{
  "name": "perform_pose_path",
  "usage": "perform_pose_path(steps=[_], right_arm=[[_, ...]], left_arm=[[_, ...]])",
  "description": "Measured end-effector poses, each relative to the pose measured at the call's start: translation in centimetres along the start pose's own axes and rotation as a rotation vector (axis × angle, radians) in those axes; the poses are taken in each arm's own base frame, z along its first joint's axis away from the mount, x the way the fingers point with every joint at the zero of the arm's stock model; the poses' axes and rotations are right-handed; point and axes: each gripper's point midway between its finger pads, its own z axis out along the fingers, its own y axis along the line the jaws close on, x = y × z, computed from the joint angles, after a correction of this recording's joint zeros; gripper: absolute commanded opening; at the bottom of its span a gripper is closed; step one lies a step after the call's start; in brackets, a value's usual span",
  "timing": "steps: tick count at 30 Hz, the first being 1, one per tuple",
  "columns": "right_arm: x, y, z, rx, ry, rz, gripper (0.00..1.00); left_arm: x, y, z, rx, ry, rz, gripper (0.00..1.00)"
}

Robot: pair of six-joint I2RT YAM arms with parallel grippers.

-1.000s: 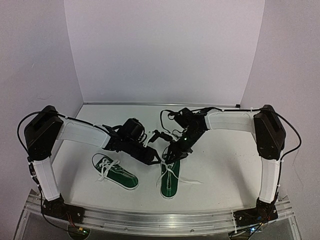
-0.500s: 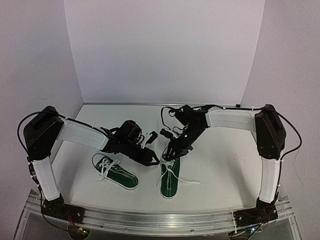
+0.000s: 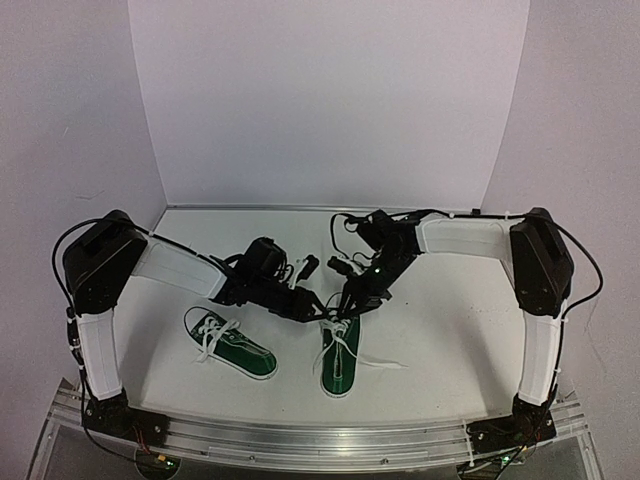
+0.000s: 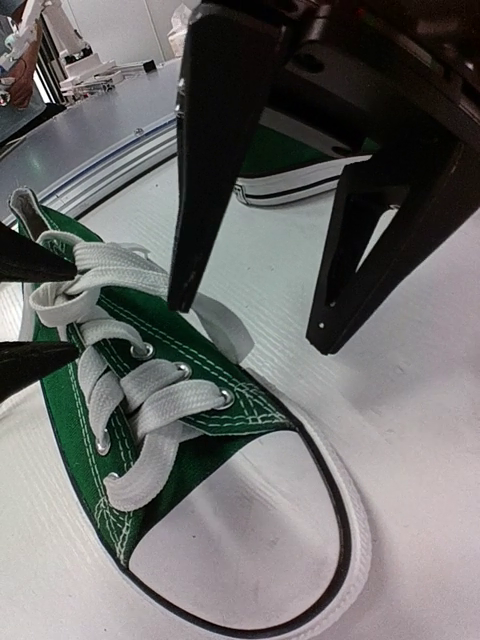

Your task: Tie the shoes

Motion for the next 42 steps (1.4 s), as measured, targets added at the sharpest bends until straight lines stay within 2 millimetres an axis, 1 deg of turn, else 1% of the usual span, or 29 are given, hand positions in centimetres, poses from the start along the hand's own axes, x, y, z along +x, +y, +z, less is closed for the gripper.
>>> perform_pose_path(steps=[3,6,9,16,23,24,25,27,28,31,35,42], right_arm=[[0.5,-0.3,0.3,0.002,0.012,0.009,0.18],[0.9,-0.5,0.5,0.003,0.02,0.02,0.18],[0.7,-0.4,0.5,-0.003,0.015,0.019,0.18],[0.7,0.0,0.6,-0.022,0.014,0.014,0.2],[1.0,0.5,1.2,-0.027,0.029,0.003,0.2],[1.1,0.5,1.3,-0.027,0.032,0.003,0.19],[1.1,0.5,1.4,-0.027,0.034,0.002,0.16],[1.1,0.5,1.4,-0.026,0.035,0.002,0.03],[1.1,0.5,1.4,-0.025,0.034,0.004,0.0],[1.0,0.4,1.4,-0.023,0.033,0.004,0.0],[1.0,0.4,1.4,-0.023,0.032,0.005,0.0],[0.9,0.8,0.9,-0.021,0.019,-0.001,0.0]], left_arm=[[0.5,0.3,0.5,0.006,0.015,-0.017,0.35],[0.6,0.2,0.6,0.015,0.02,-0.022,0.24],[0.5,-0.1,0.6,0.035,0.016,-0.021,0.19],[2.1,0.2,0.3,0.038,0.044,-0.033,0.14],[2.2,-0.1,0.0,0.05,0.047,-0.028,0.14],[2.2,-0.2,0.0,0.052,0.046,-0.024,0.14],[2.1,-0.3,-0.1,0.053,0.045,-0.022,0.14],[2.1,-0.3,-0.1,0.054,0.045,-0.018,0.14],[2.2,-0.3,-0.1,0.054,0.045,-0.017,0.13],[2.2,-0.3,-0.1,0.055,0.046,-0.014,0.09],[2.4,-0.2,-0.1,0.052,0.055,-0.015,0.0],[2.8,-0.1,-0.2,0.052,0.068,-0.014,0.0]])
